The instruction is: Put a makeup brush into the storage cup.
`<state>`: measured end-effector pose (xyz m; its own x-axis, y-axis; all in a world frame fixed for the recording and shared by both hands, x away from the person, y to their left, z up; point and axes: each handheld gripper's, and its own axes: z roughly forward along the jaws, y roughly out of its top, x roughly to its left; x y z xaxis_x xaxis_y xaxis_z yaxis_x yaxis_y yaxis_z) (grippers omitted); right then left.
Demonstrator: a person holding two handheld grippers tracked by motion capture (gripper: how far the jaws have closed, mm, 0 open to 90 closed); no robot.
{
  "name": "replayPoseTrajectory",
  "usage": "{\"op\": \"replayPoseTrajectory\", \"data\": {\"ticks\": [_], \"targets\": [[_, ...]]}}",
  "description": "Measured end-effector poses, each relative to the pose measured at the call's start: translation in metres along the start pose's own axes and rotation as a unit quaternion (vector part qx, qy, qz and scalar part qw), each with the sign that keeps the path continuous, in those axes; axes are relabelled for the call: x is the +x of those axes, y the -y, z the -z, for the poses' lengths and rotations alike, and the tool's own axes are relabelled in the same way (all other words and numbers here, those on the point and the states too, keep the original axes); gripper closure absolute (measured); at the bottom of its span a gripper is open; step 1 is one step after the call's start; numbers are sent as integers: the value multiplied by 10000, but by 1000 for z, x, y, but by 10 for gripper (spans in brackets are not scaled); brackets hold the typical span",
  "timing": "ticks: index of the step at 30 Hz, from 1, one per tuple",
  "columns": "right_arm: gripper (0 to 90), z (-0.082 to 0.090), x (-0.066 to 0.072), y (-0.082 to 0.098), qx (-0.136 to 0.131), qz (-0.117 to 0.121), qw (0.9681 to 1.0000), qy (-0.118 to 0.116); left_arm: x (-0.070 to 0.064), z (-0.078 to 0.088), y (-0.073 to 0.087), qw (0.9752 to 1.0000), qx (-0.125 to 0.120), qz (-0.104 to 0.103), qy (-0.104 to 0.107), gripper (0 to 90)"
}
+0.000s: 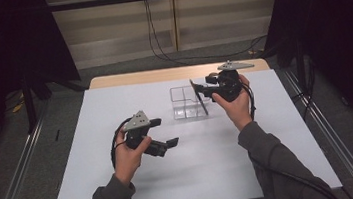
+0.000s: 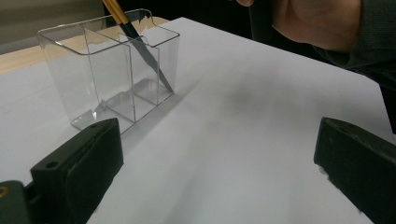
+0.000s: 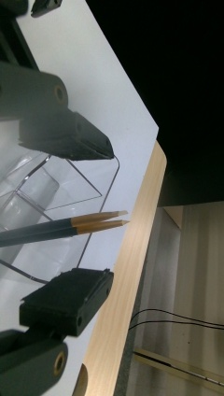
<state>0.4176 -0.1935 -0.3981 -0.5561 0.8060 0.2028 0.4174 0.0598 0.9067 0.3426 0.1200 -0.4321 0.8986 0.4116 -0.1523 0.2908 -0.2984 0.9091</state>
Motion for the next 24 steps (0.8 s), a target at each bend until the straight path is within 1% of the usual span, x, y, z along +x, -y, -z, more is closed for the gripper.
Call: {"op": "replayPoseTrajectory", "data": {"ticks": [2,4,6,8,9,10,12,15,16,17,18,19,20,21,23,24], "targets": [[314,2,0,0,-4,24,10000,1,0,-1,0,10000,8,31,19,11],[295,6,0,1,-57,54,10000,-19,1,-3,1,10000,15,13,49,11],[283,8,-1,2,-77,52,9999,-50,1,-3,1,10000,43,34,29,11],[279,12,-2,4,-96,82,9999,-48,2,-3,1,10000,22,42,7,11],[270,13,-2,5,-91,58,9999,-44,1,-4,0,10000,-23,43,15,11],[260,15,-3,5,-91,63,9999,-58,1,-4,0,10000,-1,35,10,11],[237,18,-3,6,-81,109,9999,-52,1,-5,-1,10000,-2,18,39,11],[211,22,-3,5,-126,197,9997,-59,1,-4,-1,10000,-7,5,18,11],[205,24,-3,6,-153,210,9996,-102,1,-4,0,10000,-11,22,25,11],[194,25,-3,6,-152,181,9997,-108,0,-4,0,10000,-17,27,7,11],[180,26,-3,6,-161,191,9996,-107,0,-4,1,10000,-31,62,38,11],[172,28,-3,7,-181,190,9996,-114,0,-4,1,10000,-28,33,69,11],[163,29,-3,7,-194,179,9996,-142,0,-3,2,10000,-8,20,50,11],[157,30,-3,8,-208,189,9995,-108,0,-3,1,10000,13,10,18,11],[136,32,-4,10,-218,157,9996,-125,0,-2,1,10000,-1,19,8,11],[125,32,-4,10,-222,172,9995,-138,0,-2,1,10000,-39,38,35,11]]}}
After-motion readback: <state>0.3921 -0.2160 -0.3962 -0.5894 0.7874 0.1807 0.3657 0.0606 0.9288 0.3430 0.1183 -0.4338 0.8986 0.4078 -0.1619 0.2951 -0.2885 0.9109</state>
